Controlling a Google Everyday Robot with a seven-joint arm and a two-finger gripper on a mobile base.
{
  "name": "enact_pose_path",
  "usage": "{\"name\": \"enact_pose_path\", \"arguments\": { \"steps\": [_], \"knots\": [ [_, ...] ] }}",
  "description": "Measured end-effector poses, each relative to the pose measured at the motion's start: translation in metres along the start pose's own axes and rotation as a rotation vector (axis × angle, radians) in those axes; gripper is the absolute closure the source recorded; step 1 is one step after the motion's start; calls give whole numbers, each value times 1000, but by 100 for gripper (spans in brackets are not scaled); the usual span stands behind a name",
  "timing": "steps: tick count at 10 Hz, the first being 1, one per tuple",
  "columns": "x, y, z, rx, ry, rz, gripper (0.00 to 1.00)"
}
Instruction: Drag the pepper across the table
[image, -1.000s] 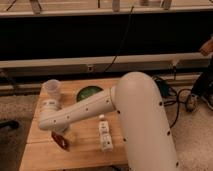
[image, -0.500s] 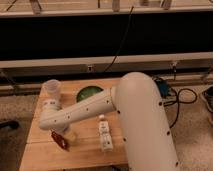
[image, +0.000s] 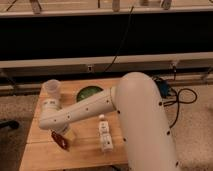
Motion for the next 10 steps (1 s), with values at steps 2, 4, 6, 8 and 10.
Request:
{"name": "enact_pose_path", "arguments": {
  "steps": [2,4,6,8,10],
  "knots": [
    [0,-1,0,1,-2,-4,20],
    [-9,-5,-6,-27,-12,-76,20],
    [-27,-9,-13,-80,-11,-225,20],
    [-44,-9,-18,-115,-14,-370,20],
    [-55,-7,-21,-122,-35,-471,20]
  ]
}}
